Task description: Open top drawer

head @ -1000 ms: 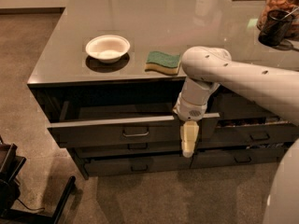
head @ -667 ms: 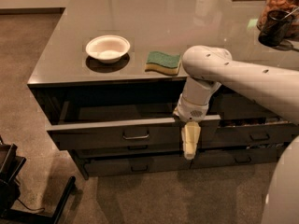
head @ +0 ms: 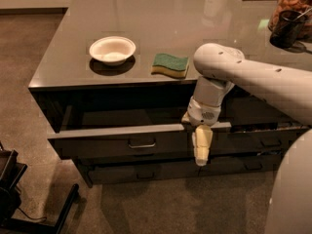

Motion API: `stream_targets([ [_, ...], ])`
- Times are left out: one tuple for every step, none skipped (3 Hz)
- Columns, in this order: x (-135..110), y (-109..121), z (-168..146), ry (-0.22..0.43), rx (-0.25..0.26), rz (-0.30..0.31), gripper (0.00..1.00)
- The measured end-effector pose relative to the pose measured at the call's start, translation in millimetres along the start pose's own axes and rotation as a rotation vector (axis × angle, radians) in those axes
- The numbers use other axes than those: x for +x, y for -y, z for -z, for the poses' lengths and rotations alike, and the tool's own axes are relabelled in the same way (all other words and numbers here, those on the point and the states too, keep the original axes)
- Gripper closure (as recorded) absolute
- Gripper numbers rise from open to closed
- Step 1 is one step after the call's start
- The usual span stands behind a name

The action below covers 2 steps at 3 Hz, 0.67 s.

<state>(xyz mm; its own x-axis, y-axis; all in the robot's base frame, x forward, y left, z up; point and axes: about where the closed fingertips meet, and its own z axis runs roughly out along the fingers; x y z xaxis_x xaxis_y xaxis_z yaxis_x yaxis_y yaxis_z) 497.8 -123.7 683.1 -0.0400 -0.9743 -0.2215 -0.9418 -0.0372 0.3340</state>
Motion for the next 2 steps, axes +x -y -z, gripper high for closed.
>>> stream_targets([
  [-1,-1,3,0.001,-0.008,-0.001,0.00],
  [-5,-13,3,0.027,-0.118,-0.005,0.00],
])
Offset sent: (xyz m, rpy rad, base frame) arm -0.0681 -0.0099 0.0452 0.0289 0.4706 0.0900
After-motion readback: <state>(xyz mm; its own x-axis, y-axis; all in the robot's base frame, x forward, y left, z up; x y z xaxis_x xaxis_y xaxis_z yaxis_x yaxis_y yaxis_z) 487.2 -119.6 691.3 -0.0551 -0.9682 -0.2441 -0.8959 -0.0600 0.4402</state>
